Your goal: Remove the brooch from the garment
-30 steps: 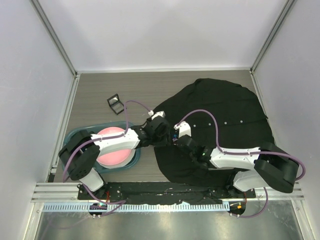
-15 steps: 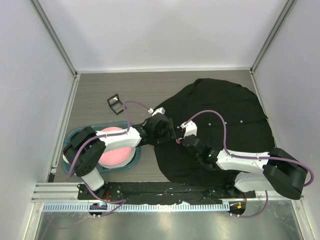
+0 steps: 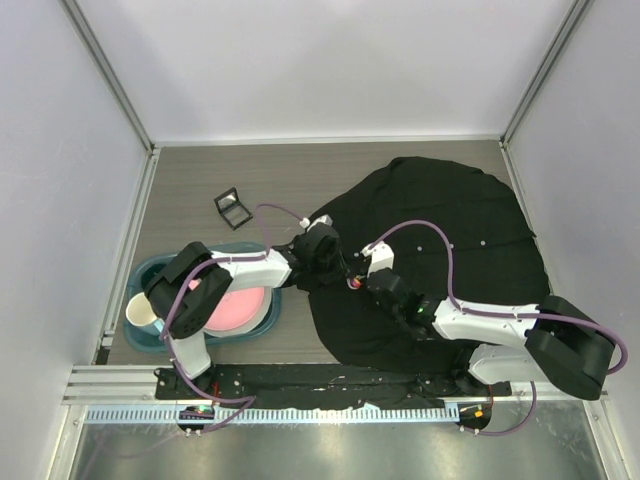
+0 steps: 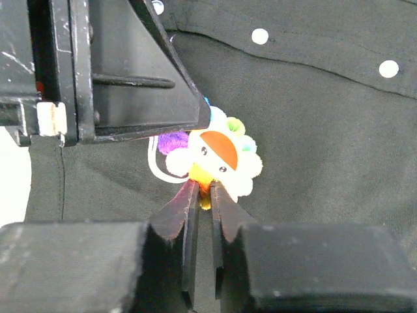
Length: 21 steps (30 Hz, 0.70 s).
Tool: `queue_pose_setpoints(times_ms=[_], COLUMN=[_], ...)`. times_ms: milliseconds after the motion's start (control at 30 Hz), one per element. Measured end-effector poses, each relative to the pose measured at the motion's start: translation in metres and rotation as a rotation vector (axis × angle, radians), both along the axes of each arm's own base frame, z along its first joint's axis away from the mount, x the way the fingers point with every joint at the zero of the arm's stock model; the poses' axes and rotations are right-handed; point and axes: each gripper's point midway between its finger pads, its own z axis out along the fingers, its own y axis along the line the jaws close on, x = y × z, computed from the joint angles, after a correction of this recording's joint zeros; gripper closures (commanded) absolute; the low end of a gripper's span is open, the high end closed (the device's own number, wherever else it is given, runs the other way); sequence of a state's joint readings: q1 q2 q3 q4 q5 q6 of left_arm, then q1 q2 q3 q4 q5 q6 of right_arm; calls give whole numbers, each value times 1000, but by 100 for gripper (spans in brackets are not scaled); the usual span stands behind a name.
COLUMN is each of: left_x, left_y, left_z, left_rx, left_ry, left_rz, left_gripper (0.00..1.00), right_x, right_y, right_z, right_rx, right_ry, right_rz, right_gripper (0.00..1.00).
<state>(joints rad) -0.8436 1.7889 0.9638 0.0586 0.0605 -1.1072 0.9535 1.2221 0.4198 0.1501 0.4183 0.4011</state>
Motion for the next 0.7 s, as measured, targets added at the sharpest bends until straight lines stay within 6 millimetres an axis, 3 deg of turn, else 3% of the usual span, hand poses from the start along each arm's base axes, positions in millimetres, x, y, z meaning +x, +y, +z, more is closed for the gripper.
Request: queue_pose_setpoints(times_ms=[233, 367, 567, 700], left_x=[-4, -7, -9, -11], left_y=[7, 9, 9, 11], left_z=[-3, -2, 0, -2], left_rx=[46, 65, 74, 78], left_ry=[5, 23, 48, 64], left_rz=[-5, -6, -5, 2], left_gripper=[100, 100, 100, 100], right_x=[-2, -4, -5, -5], right_y=[4, 5, 6, 7], right_z=[-3, -8, -12, -12], right_rx=[1, -17, -38, -43], right_ry=[10, 21, 24, 21], right_rz=[25, 49, 75, 84], right_gripper=[64, 55, 53, 42])
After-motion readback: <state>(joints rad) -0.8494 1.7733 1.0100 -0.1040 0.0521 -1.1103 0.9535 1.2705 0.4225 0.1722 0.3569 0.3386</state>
